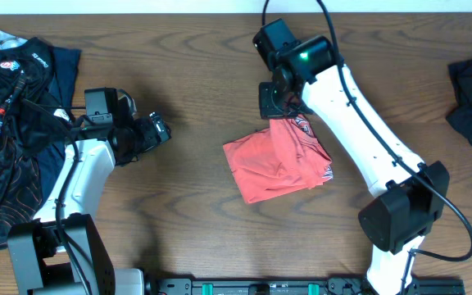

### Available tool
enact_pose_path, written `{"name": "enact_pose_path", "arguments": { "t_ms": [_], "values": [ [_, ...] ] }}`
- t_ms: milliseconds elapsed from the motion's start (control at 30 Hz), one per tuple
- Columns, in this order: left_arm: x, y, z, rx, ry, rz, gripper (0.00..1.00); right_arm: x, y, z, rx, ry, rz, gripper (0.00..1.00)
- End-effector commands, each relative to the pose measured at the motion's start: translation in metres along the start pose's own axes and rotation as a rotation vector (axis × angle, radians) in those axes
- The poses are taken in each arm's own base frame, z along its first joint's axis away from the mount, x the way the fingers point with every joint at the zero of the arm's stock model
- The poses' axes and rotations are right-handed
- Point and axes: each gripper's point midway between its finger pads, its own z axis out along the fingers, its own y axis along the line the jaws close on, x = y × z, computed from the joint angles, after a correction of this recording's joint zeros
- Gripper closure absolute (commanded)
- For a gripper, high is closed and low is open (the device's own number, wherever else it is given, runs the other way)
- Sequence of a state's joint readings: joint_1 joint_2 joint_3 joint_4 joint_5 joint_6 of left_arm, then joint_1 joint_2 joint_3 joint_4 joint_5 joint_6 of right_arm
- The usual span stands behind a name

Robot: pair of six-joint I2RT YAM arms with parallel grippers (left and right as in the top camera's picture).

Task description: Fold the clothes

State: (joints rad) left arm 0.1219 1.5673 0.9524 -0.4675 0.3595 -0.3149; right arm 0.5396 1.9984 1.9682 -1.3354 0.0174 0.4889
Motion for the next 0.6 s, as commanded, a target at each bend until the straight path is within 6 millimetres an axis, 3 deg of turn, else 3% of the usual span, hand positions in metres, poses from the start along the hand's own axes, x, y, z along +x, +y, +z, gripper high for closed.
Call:
{"name": "enact_pose_path", "arguments": {
  "t_ms": [0, 100, 367, 400, 467, 567],
  "values": [
    [0.0, 0.001, -0.001, -0.003, -0.001, -0.008, 0.01, 0.007, 0.015, 0.008, -0.016, 0.026, -0.072, 0.99],
    [0.0, 0.001, -0.001, -0.004, 0.0, -0.009, 0.01, 0.015, 0.021, 0.021, -0.022, 0.079, -0.087, 0.99],
    [0.0, 0.001, -0.001, -0.004, -0.001, -0.007, 0.01, 0.052, 0.071, 0.072, -0.058, 0.214, -0.187, 0.99],
    [0.0, 0.001, -0.001, -0.004, -0.001, -0.007, 0.02, 0.056, 0.076, 0.078, -0.057, 0.223, -0.199, 0.91],
    [0.0, 0.001, -0.001, -0.004, -0.001, -0.007, 0.01, 0.063, 0.085, 0.087, -0.054, 0.234, -0.226, 0.51],
    [0.0, 0.001, -0.001, -0.004, -0.001, -0.007, 0.01, 0.069, 0.098, 0.092, -0.068, 0.227, -0.28, 0.53]
  ]
}}
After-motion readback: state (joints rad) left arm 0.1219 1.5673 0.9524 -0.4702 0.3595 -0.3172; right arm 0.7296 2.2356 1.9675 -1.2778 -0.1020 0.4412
